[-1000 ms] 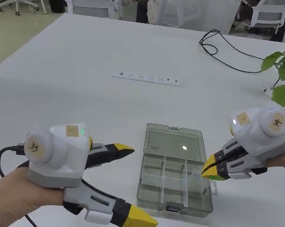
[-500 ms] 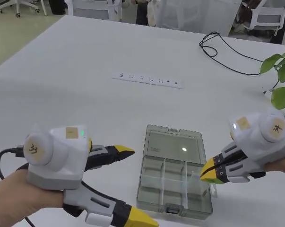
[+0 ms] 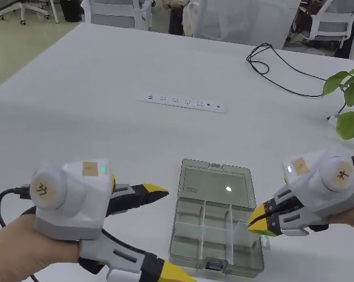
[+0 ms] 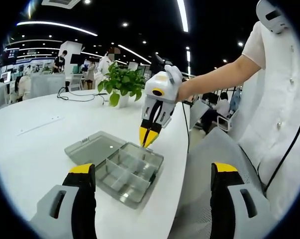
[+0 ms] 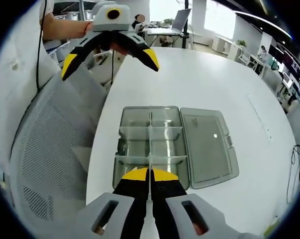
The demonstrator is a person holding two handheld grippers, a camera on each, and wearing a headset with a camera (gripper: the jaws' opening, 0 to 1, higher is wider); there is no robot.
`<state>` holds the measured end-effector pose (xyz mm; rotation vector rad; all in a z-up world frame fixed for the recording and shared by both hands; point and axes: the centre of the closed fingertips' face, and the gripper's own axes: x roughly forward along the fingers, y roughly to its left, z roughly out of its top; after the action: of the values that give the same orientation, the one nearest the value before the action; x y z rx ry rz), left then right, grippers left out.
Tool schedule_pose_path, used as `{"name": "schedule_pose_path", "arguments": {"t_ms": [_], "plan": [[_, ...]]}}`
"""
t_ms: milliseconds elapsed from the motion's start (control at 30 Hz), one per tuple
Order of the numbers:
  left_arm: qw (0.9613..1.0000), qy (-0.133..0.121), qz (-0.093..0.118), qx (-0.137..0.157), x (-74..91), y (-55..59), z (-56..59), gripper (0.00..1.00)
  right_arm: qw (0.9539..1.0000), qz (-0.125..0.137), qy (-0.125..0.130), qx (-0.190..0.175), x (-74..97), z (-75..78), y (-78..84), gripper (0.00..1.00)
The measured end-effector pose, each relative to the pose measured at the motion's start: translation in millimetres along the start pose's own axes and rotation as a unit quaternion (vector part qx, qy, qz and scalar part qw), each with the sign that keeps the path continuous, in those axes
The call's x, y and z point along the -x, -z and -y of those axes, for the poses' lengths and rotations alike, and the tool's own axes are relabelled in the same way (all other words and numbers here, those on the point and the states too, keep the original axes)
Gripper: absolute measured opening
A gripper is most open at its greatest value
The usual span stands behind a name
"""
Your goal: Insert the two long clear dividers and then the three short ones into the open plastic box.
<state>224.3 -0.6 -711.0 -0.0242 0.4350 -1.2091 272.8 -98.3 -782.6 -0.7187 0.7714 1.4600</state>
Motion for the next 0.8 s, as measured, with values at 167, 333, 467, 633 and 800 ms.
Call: {"name": "schedule_pose_path", "arguments": {"t_ms": [167, 333, 467, 633, 800], "plan": [[1.0, -0.001, 0.0, 0.0, 0.3, -0.4, -0.3, 0.98, 1.0, 0.002, 0.0, 0.008, -0.9, 0.2, 0.2, 0.02], [1.0, -0.001, 0.002, 0.002, 0.2, -0.1, -0.7, 0.98, 0.9998, 0.004, -0.002, 0.022, -1.0, 0.0, -0.5, 0.02], [1.0, -0.002, 0.001, 0.003, -0.2, 0.6, -0.9, 0.98, 0.9998, 0.008, -0.001, 0.02, -2.8, -0.2, 0.6, 0.02], [1.0, -0.002, 0.002, 0.004, 0.4, 1.1, -1.5, 0.98, 0.9995, 0.012, 0.0, 0.03, -5.8, -0.4, 2.3, 0.02], [1.0, -0.002, 0.002, 0.005, 0.3, 1.2, -1.1, 0.98, 0.9995, 0.015, -0.001, 0.03, -7.3, -0.2, 3.4, 0.02]]}}
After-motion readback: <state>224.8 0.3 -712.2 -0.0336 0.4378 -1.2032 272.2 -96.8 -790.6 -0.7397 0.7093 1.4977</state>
